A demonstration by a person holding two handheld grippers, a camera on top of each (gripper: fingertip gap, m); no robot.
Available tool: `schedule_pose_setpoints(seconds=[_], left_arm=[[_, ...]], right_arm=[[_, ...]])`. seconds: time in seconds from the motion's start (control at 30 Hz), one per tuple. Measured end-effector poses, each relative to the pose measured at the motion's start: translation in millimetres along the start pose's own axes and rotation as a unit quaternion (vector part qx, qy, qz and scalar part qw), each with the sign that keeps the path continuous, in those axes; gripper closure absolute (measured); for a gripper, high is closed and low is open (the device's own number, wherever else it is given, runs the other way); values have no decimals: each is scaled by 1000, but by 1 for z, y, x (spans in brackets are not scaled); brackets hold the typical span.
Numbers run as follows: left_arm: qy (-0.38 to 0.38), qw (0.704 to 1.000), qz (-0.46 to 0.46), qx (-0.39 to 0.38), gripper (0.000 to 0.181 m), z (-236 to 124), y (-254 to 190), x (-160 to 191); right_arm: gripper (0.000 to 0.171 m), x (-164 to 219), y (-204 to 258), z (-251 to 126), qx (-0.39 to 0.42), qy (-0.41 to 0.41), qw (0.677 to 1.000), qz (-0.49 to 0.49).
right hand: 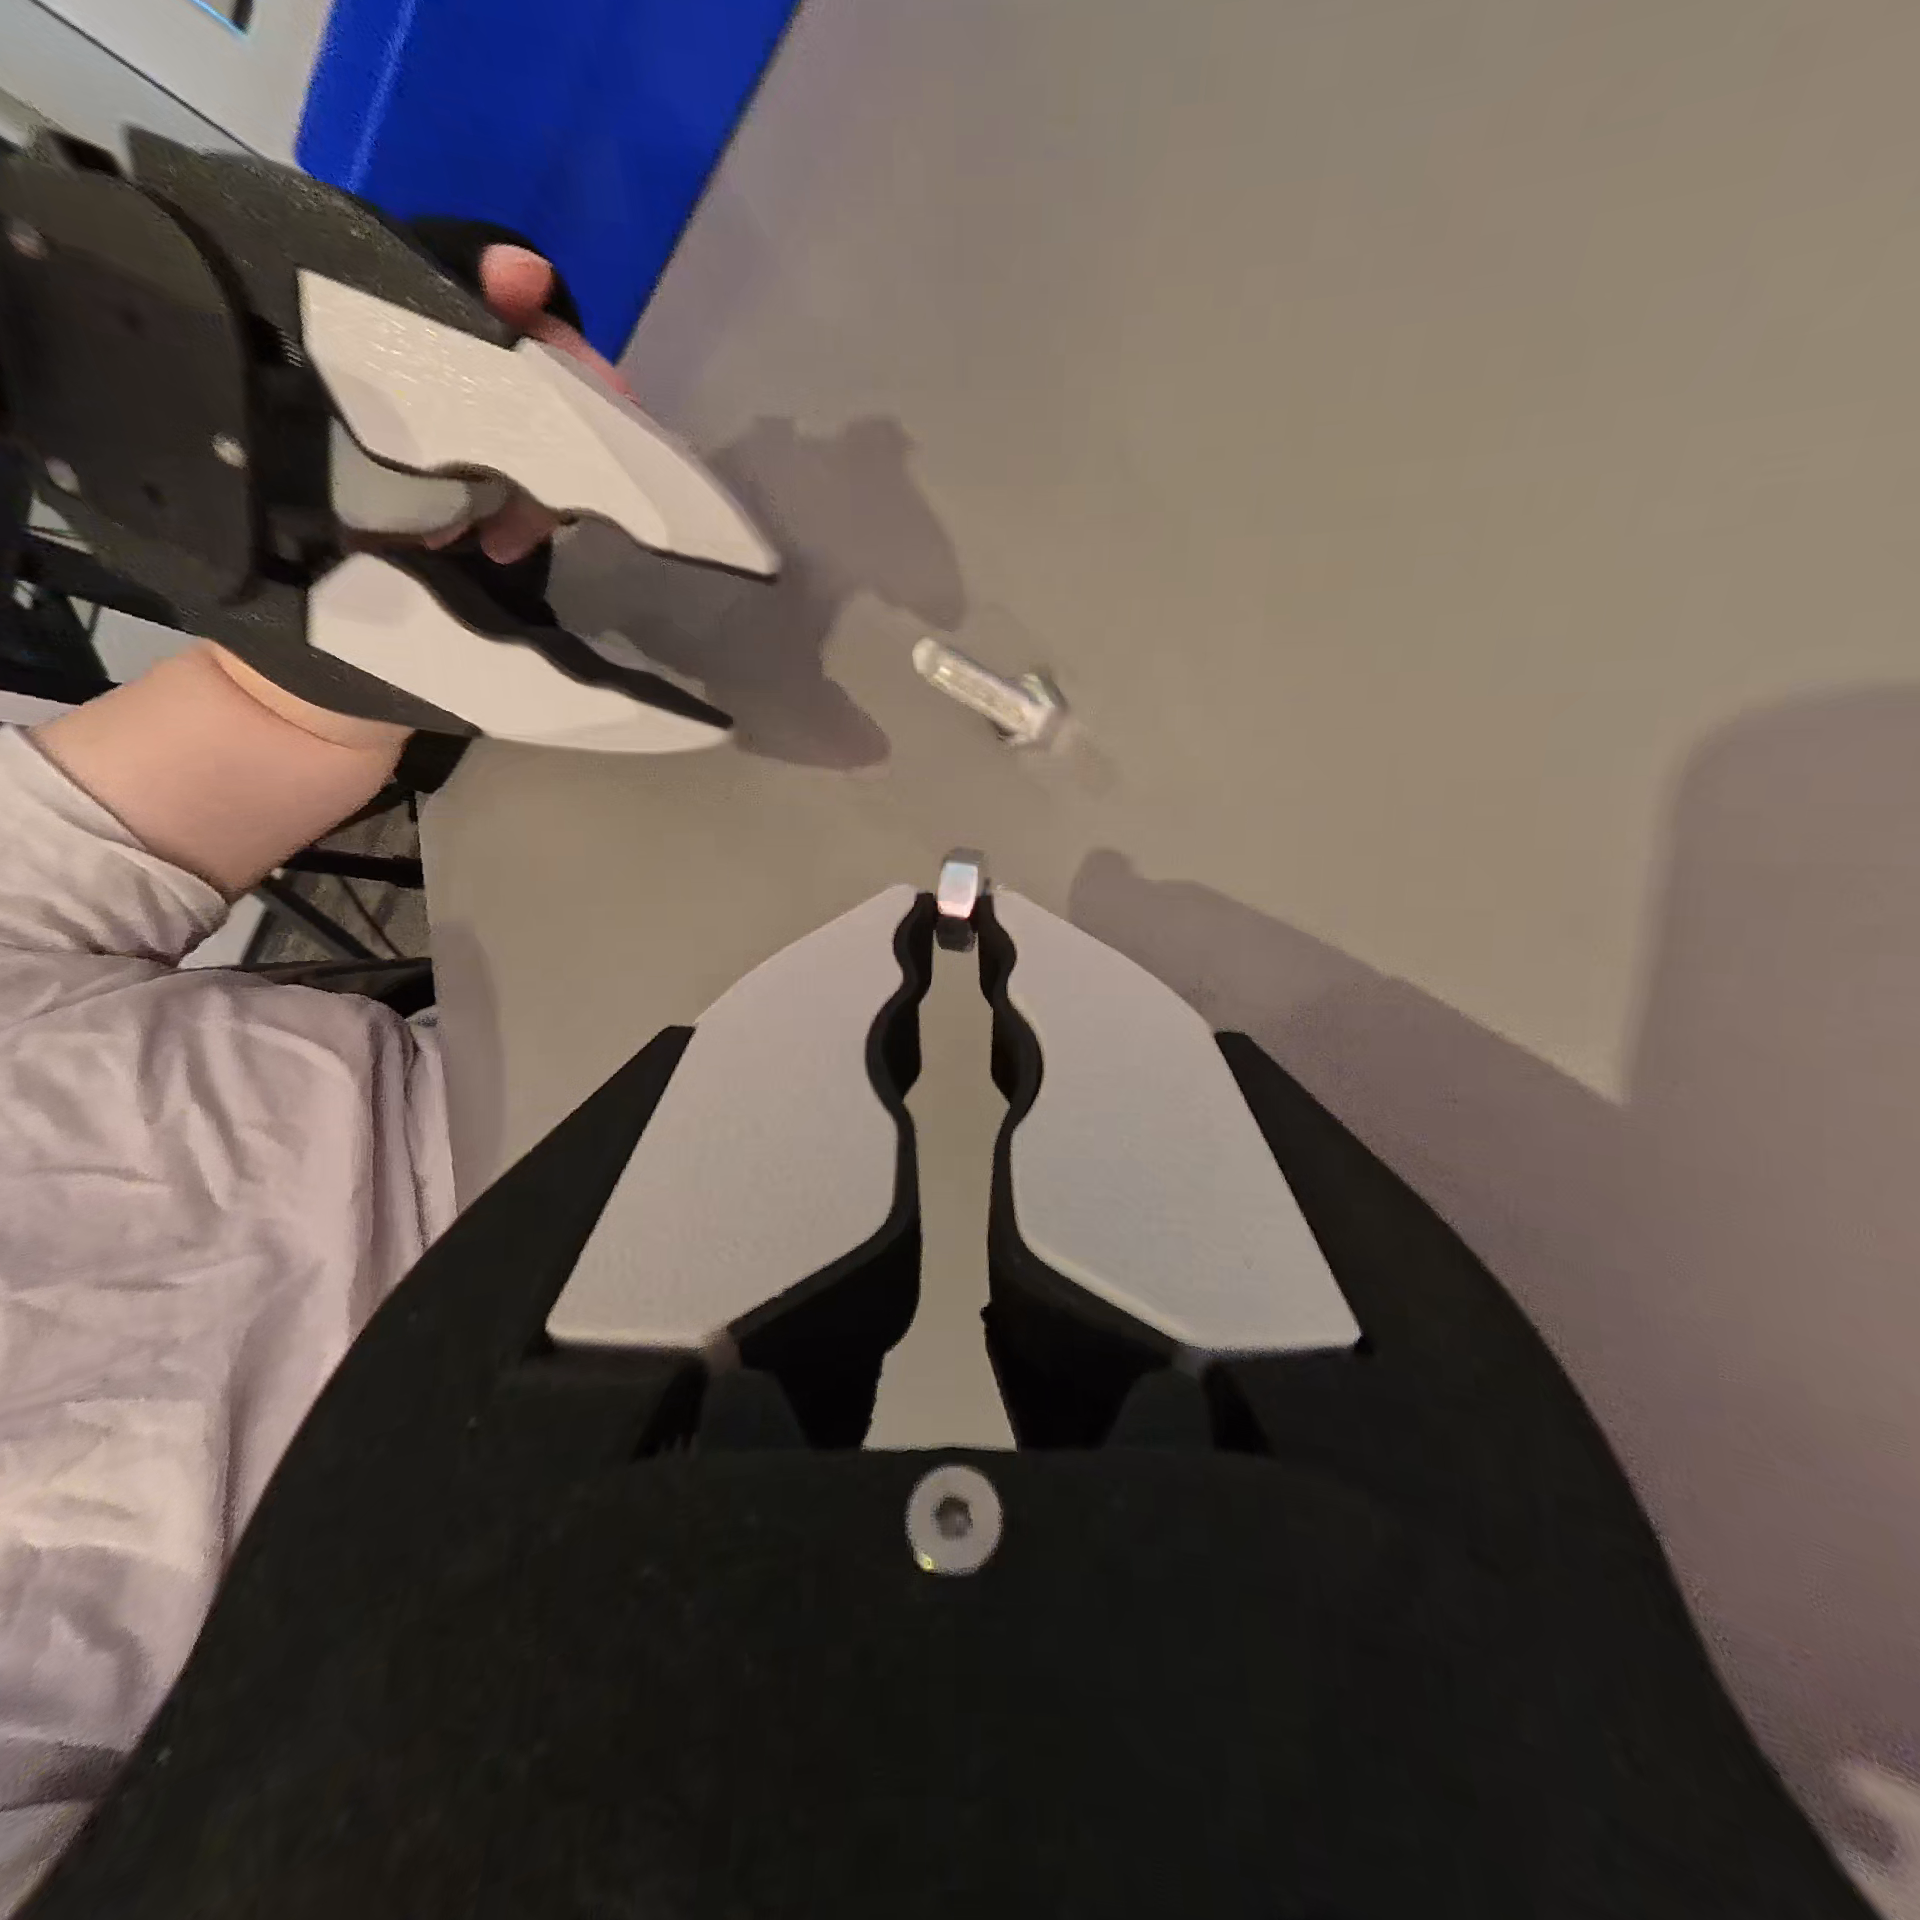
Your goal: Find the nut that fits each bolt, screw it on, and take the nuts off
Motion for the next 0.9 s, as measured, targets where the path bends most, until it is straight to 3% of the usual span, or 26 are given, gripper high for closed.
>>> schedule_pose_setpoints(seconds=[0.3, 0.43, 0.57, 0.7, 0.83, 0.9], left_arm=[[-34, 997, -55, 48, 154, -11, 11, -4], [-32, 997, -48, 49, 154, -12, 10, -5], [-33, 998, -34, 37, 153, -18, 12, -7], [-44, 998, -36, 26, 153, -27, 20, -10], [-54, 997, -52, 18, 152, -34, 32, -10], [-64, 995, -67, 25, 151, -38, 35, -11]], right_arm=[[163, 10, -14, 23, 27, 70, 997, -1], [149, 7, -17, 20, 39, 57, 997, -16], [142, -12, -3, 11, 78, 13, 989, -126], [141, -30, 33, 25, 97, -36, 952, -288], [146, -29, 32, 48, 154, 3, 928, -338], [147, -26, 28, 55, 145, 6, 933, -328]])
Point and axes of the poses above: each gripper's, where its closed fingertips meet, z out along the fingers, x out of its underside, y = z × x across the jaws, the point moved 9 cm from there along -z, back along the fingers, and after that the axes turned 15 degrees about -z, right-handed, at the moved point
